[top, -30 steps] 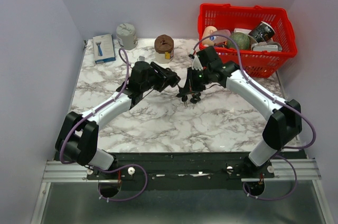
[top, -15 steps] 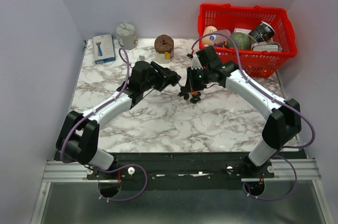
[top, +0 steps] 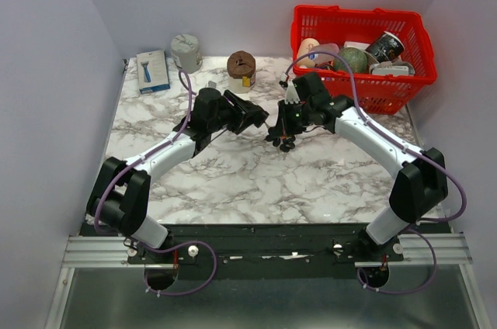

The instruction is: Unlock with the key

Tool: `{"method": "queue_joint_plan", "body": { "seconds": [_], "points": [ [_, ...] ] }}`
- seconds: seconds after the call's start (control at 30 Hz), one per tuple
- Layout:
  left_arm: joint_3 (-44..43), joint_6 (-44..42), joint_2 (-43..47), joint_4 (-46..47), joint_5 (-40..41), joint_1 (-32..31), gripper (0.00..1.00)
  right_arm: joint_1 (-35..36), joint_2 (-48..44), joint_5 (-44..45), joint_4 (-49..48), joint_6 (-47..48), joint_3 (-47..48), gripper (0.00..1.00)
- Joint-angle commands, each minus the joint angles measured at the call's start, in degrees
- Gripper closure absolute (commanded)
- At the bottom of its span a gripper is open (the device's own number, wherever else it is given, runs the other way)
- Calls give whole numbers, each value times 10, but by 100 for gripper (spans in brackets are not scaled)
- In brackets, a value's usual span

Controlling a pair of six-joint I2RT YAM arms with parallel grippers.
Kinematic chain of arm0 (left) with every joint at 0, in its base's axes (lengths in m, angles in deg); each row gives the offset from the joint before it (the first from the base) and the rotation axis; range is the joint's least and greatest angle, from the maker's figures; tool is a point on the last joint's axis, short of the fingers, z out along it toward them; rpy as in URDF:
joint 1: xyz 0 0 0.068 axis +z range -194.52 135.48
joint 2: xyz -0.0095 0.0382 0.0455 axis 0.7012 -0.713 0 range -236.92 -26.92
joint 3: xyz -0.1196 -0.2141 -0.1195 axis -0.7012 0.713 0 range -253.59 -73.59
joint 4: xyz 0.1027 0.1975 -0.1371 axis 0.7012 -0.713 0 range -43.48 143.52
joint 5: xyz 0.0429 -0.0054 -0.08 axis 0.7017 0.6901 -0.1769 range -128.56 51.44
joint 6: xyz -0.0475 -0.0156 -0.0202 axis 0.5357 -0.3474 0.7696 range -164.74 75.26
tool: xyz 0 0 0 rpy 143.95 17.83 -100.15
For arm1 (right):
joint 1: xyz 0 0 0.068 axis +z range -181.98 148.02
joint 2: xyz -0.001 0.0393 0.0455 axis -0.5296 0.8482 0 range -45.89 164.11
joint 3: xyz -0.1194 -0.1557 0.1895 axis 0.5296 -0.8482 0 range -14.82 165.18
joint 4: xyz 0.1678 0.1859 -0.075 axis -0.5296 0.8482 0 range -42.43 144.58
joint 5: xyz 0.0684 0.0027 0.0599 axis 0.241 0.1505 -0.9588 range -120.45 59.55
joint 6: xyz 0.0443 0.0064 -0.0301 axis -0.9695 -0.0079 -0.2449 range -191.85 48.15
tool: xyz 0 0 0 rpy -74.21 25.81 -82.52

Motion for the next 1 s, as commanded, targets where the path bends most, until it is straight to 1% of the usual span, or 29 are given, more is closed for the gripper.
{"method": "queue_joint_plan", "body": {
  "seconds": [0.0,0.13,0.23,0.33,0.43,0.6,0.67,0.73,0.83,0.97],
  "points": [
    [4,-6,1,12,-138,-17,100,-16,-29,55,-136,16,0,99],
    [4,-16,-2,5,-152,-16,100,-17,-36,48,-140,42,-7,99],
    [5,-22,0,-4,-145,-16,100,-16,-36,19,-147,58,-12,99],
    [11,-19,-4,-3,-134,-16,100,-17,-29,-17,-148,41,-26,99],
    [4,-26,-12,-8,-134,-16,100,-16,-29,-49,-172,22,-48,99],
    [3,-61,-18,-45,-121,-6,100,-15,-54,-8,-172,37,-80,99],
    [6,-67,-18,-51,-117,1,100,-15,-53,-15,-168,34,-84,99],
    [7,-73,-20,-57,-110,3,100,-14,-44,-39,-165,15,-92,99],
    [5,-82,-25,-69,-96,4,100,-14,-4,-72,-161,-12,-92,99],
    [-1,-101,-40,-87,-80,9,100,-12,36,-93,-180,-31,-94,99]
  ]
}}
